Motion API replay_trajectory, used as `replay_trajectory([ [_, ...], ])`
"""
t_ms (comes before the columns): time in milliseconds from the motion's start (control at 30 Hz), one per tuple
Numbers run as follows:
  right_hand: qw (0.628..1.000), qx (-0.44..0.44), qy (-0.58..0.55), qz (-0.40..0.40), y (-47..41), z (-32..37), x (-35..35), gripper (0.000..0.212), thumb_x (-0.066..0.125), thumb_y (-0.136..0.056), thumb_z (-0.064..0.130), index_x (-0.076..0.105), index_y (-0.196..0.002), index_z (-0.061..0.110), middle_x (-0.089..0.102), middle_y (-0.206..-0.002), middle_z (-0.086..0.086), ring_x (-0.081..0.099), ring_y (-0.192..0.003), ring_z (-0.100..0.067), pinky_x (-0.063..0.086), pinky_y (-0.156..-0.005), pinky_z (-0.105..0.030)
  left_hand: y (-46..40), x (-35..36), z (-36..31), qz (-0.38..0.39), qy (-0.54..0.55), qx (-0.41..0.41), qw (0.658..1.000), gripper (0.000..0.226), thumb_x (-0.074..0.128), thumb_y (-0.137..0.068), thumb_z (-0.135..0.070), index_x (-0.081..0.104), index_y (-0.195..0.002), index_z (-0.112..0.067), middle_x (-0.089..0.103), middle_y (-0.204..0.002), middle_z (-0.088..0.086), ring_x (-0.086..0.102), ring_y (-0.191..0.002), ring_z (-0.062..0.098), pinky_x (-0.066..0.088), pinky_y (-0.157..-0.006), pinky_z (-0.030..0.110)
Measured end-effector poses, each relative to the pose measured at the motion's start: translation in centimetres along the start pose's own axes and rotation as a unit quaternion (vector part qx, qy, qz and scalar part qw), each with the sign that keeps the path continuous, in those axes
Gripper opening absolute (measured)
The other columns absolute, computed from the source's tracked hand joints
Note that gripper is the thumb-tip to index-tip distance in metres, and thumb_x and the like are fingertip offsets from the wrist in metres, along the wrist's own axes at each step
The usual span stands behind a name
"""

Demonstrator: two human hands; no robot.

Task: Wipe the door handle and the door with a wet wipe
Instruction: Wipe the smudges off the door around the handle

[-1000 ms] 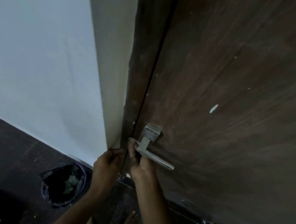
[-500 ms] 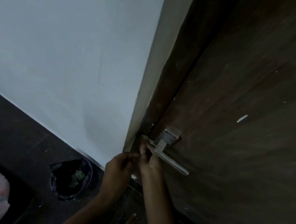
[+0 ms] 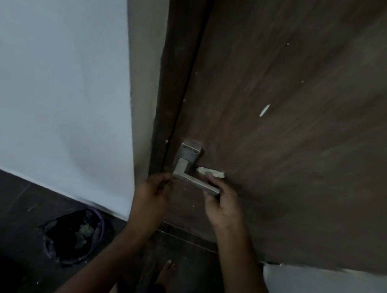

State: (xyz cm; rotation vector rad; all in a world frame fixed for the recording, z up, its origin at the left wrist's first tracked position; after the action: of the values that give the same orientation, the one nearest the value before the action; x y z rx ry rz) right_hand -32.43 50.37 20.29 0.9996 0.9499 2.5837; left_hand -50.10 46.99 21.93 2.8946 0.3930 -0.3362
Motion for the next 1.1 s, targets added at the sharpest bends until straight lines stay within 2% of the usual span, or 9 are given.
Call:
replay_trajectory([
  [67,0.998,0.009,-0.058,-0.014,0.6,1.7,0.0,0.016,0.064,-0.075,-0.010,0.073,-0.087,-0.008,0.074,-0.099,-0.023,0.076,-0.084,-0.027,0.064,-0.076,-0.035,0.1,-0.4,0.1,-0.007,0.047,-0.015,0.999,0.026,0.056,-0.096,-0.013,0.073,-0.108,-0.029,0.075,-0.103,-0.008,0.067,-0.098,0.007,0.050,-0.083,0.016],
  [133,0.999,0.001,-0.047,-0.027,1.4,2.6,0.2,0.017,0.064,-0.079,-0.009,0.069,-0.095,-0.009,0.073,-0.096,-0.022,0.073,-0.087,-0.029,0.063,-0.080,-0.039,0.1,-0.9,0.1,-0.014,0.061,-0.020,0.998,0.028,0.056,-0.096,-0.012,0.074,-0.106,-0.031,0.076,-0.104,-0.005,0.068,-0.100,0.012,0.052,-0.090,0.028],
  [233,0.999,0.007,0.014,-0.043,2.6,2.7,0.3,0.009,0.065,-0.086,0.000,0.074,-0.086,0.002,0.076,-0.080,-0.011,0.076,-0.074,-0.019,0.059,-0.084,-0.041,0.3,-1.3,-0.2,-0.026,0.065,-0.022,0.997,0.028,0.057,-0.096,-0.012,0.074,-0.102,-0.033,0.076,-0.102,-0.007,0.068,-0.099,0.012,0.053,-0.092,0.031],
  [367,0.990,0.035,0.114,-0.076,3.0,1.8,0.6,0.004,0.075,-0.081,0.017,0.073,-0.078,0.019,0.076,-0.077,0.005,0.069,-0.093,-0.013,0.039,-0.097,-0.044,0.7,-1.9,-0.2,-0.036,0.082,-0.029,0.996,0.031,0.058,-0.095,-0.009,0.074,-0.096,-0.037,0.077,-0.096,-0.014,0.069,-0.096,0.008,0.054,-0.091,0.030],
  [533,0.972,0.079,0.182,-0.123,3.4,1.3,1.9,0.007,0.076,-0.081,0.013,0.070,-0.079,0.016,0.071,-0.078,-0.001,0.065,-0.078,-0.016,0.047,-0.064,-0.028,1.2,-2.0,-0.1,-0.037,0.098,-0.027,0.994,0.035,0.060,-0.094,-0.009,0.073,-0.092,-0.041,0.076,-0.093,-0.019,0.069,-0.096,0.007,0.054,-0.094,0.032],
  [733,0.943,-0.243,0.190,-0.128,5.5,6.8,4.3,0.016,0.085,-0.070,0.006,0.079,-0.084,0.010,0.080,-0.081,-0.002,0.077,-0.076,-0.013,0.053,-0.060,-0.015,1.6,-2.7,-2.4,-0.048,0.076,0.045,0.995,0.042,0.058,-0.095,-0.006,0.071,-0.099,-0.047,0.074,-0.106,-0.018,0.067,-0.103,0.000,0.052,-0.091,0.020],
  [833,0.882,-0.362,0.267,-0.143,6.6,6.8,6.2,0.012,0.081,-0.078,0.003,0.078,-0.085,0.011,0.078,-0.075,0.001,0.075,-0.075,-0.005,0.057,-0.065,-0.014,1.5,-2.4,-3.6,-0.052,0.045,0.080,0.994,0.045,0.056,-0.094,-0.003,0.068,-0.103,-0.045,0.073,-0.110,-0.018,0.065,-0.103,-0.005,0.050,-0.088,0.009],
  [967,0.799,-0.434,0.375,-0.180,8.3,5.1,8.1,0.014,0.076,-0.084,0.006,0.076,-0.094,0.016,0.075,-0.086,0.010,0.072,-0.078,0.001,0.057,-0.067,-0.010,2.4,-4.0,-3.6,-0.073,0.036,0.091,0.992,0.041,0.055,-0.092,0.000,0.071,-0.111,-0.033,0.072,-0.110,-0.019,0.064,-0.102,-0.006,0.051,-0.089,0.012],
  [1100,0.588,-0.607,0.515,-0.145,10.6,5.0,12.3,0.014,0.074,-0.085,0.005,0.076,-0.098,0.009,0.073,-0.096,-0.004,0.069,-0.087,-0.010,0.058,-0.072,-0.020,3.0,-3.8,-3.0,-0.076,0.015,0.086,0.993,0.043,0.056,-0.091,0.002,0.072,-0.110,-0.033,0.072,-0.108,-0.018,0.064,-0.101,-0.008,0.051,-0.088,0.012],
])
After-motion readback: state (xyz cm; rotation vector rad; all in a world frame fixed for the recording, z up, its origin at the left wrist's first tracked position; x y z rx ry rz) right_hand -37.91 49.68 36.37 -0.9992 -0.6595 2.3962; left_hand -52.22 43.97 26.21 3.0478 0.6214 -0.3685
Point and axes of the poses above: each hand's wrist, its own y-axis away from the middle knuckle, its own x-axis out of the palm, z = x × y, the point moved 8 cm from there along -y, towards the middle knuckle
